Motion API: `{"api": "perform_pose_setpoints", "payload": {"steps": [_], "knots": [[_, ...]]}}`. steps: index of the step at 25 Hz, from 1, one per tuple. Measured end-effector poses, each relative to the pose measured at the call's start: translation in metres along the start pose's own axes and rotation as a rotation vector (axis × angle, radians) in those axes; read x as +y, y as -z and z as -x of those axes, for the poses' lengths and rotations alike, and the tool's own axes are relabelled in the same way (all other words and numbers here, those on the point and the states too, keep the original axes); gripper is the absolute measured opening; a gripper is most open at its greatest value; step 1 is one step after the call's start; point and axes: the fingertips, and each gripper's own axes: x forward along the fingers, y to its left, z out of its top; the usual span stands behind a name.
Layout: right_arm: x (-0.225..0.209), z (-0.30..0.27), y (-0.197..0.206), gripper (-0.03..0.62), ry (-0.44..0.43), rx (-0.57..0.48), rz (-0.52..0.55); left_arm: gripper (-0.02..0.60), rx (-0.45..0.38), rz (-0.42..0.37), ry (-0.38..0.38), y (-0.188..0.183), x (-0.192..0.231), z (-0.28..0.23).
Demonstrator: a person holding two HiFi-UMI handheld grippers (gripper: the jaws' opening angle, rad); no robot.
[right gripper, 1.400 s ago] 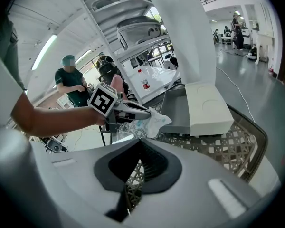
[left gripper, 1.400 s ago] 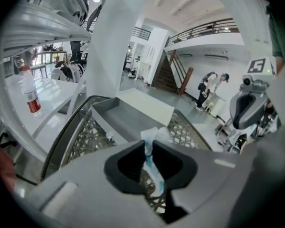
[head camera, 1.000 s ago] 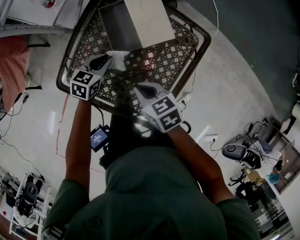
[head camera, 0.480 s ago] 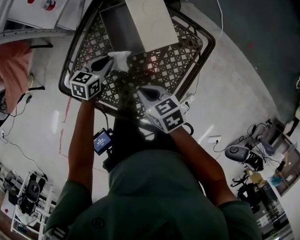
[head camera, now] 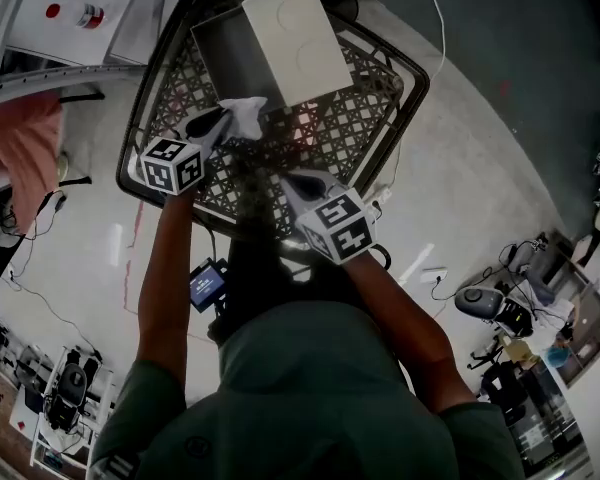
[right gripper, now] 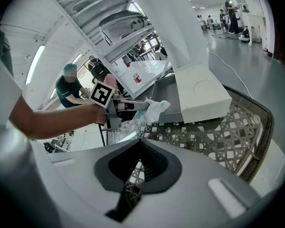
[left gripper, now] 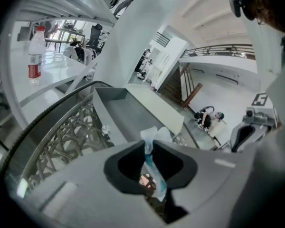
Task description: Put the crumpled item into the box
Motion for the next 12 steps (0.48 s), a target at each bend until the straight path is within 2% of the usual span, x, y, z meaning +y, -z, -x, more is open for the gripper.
{"api": "perform_pose_setpoints", "payload": {"steps": [9,12], "knots": [[0.0,-0.003,0.009,0.006,0.005,-0.003,-0.012,0.054,0.001,-0.033,-0.016,-0.004,0.005,-0.007],[0.003,-0.003,0.014,0.005,0.007,-0.002,-0.012,0.061,-0.023,-0.067,-0.023,-0.006,0.006,-0.005]]}}
